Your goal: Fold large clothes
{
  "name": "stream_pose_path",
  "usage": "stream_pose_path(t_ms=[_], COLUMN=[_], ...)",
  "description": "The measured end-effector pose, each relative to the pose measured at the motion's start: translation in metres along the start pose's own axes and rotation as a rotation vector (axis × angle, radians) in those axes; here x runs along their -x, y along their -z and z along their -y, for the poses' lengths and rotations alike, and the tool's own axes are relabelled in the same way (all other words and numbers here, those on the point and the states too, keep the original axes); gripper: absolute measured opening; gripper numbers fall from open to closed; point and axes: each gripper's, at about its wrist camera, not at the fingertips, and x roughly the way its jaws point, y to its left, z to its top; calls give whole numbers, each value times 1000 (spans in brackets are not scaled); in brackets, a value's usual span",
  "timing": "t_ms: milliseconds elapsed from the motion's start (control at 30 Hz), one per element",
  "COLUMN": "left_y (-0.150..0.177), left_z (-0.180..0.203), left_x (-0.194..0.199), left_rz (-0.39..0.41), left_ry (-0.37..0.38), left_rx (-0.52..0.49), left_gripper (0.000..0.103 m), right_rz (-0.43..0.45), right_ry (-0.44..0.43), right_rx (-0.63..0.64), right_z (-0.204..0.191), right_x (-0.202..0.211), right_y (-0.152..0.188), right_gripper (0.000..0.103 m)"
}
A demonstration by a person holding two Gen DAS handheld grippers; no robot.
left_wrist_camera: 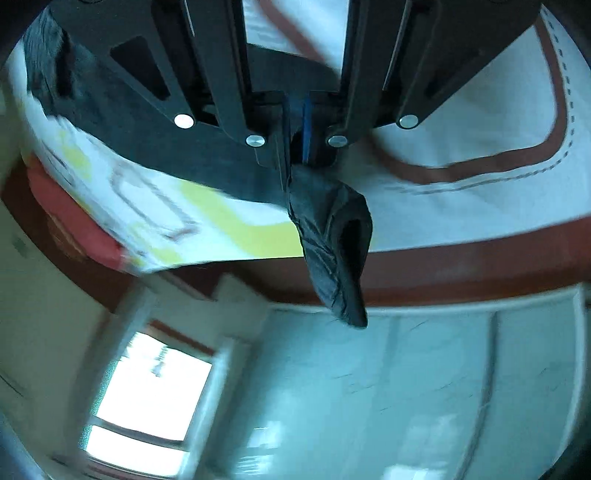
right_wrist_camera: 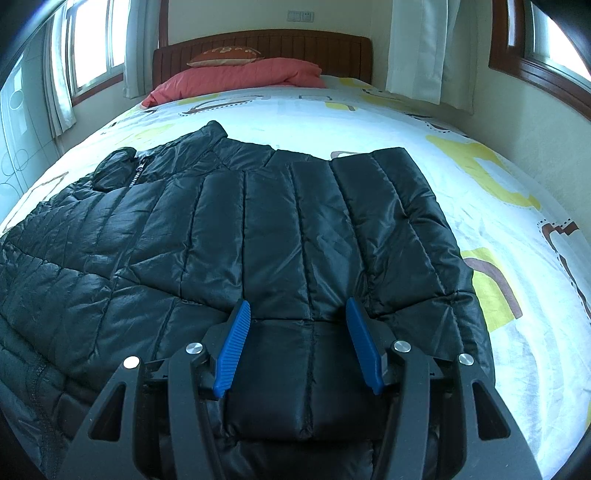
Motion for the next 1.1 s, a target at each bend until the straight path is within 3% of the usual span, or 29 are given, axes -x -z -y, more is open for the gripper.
stream_pose_path(t_ms=[100,233,400,567,867,900,933,967,1033,1100], left_y=[13,55,114,166,246,247,249,250,247,244], left_z=[61,158,248,324,384,384,384,384,381,375], left_x=[12,35,58,71,76,77,80,81,91,102], left_rz=[7,-15,-57,-97,-214,-216,-215,-219,-211,-195], left_ry=[96,229,345,410,447,444,442,450,453,473], left_rx=[-115,-303,-470,-625,-803,-808,-813,-815,-810,-797], left_gripper=[4,4,4,4,7,10,21,42,64,66], right_rz=[1,2,2,4,4,4,4,3,2,-3], right_ry=[-1,-4,-4,-4,-4,-2,-1,-2,0,6], right_rx=[-1,-4,-6,-7,-7,-7,-6,-6,-5,0], right_z=[0,1,1,1,1,1,1,1,1,0], right_x=[0,0,0,0,0,0,0,0,0,2], right_y=[0,-1,-1,-1,-1,-1,-2,-2,-2,-4], right_gripper=[54,54,54,54,54,54,54,54,54,55])
